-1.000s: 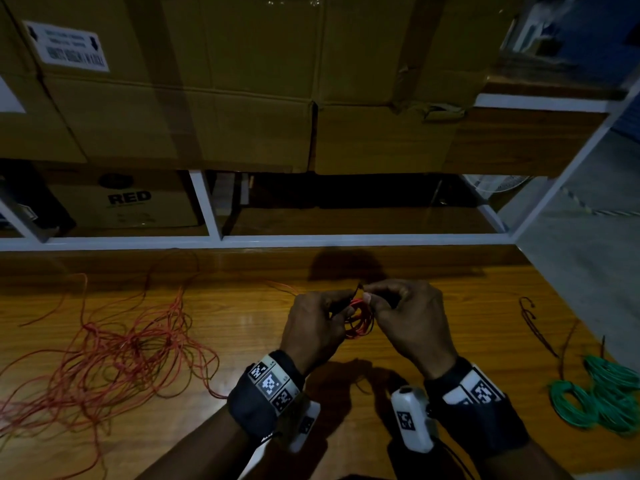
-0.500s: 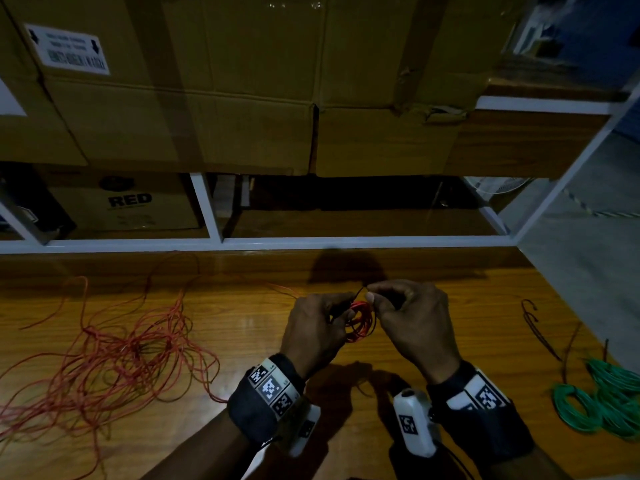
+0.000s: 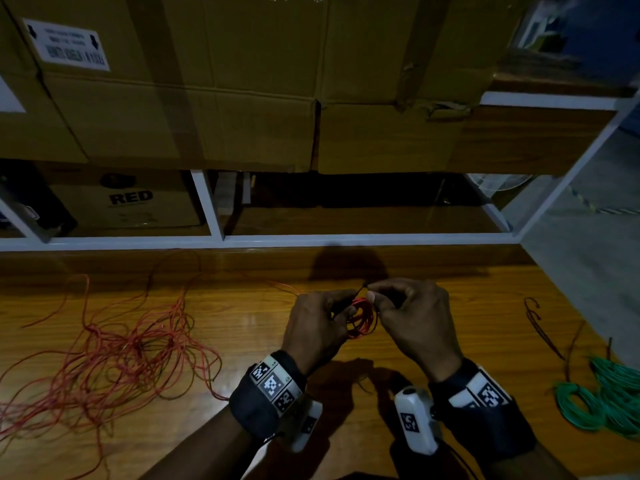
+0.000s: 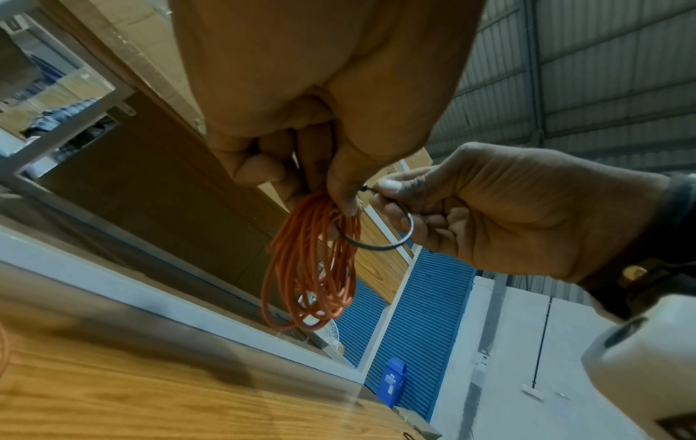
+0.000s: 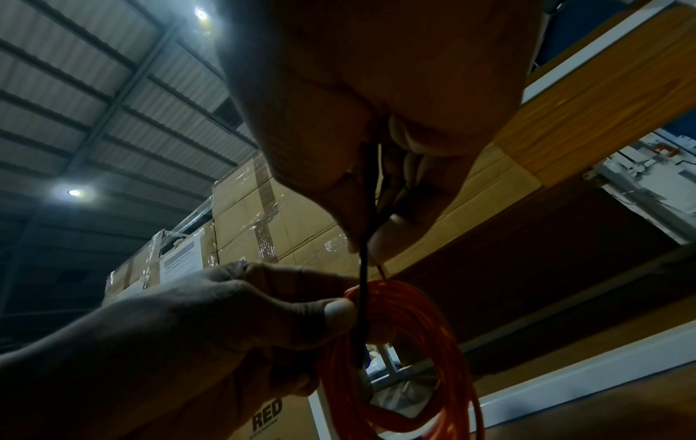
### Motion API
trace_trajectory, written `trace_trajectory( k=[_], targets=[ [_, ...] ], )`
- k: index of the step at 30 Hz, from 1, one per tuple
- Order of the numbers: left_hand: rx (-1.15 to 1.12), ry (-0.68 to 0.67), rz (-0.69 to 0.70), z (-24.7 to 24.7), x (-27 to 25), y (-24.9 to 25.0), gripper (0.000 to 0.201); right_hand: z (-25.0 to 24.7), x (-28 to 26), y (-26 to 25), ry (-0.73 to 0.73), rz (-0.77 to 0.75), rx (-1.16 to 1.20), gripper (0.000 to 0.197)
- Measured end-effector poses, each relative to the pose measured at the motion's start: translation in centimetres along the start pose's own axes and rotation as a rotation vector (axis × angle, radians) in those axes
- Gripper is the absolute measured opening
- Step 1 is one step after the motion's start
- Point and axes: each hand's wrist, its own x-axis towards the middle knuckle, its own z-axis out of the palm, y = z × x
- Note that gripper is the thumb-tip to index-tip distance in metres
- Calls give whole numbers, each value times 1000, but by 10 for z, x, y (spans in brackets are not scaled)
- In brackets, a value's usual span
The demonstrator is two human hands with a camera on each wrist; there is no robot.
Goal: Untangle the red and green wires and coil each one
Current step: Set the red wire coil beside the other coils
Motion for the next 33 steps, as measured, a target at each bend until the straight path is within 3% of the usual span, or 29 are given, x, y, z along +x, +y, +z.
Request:
trace_trajectory(
  k=[14,19,23,26,33],
  targets=[
    [4,0,75,-3,0,10,48,2,-1,-4,-75,6,-37,8],
    [-17,-12,80,-5,2,9,44,-3,0,-8,-99,1,-19,6],
    [-61,-46,88,-4,1,8,44,-9,7,-5,-39,-8,-28,18],
    [-55,-60,101,-3,0,8,42,-11,13,-3,-90,-39,-45,5],
    [-14,-90,146,-4,0,9,53,-24,20,-1,-140,-61,-39,16]
  ],
)
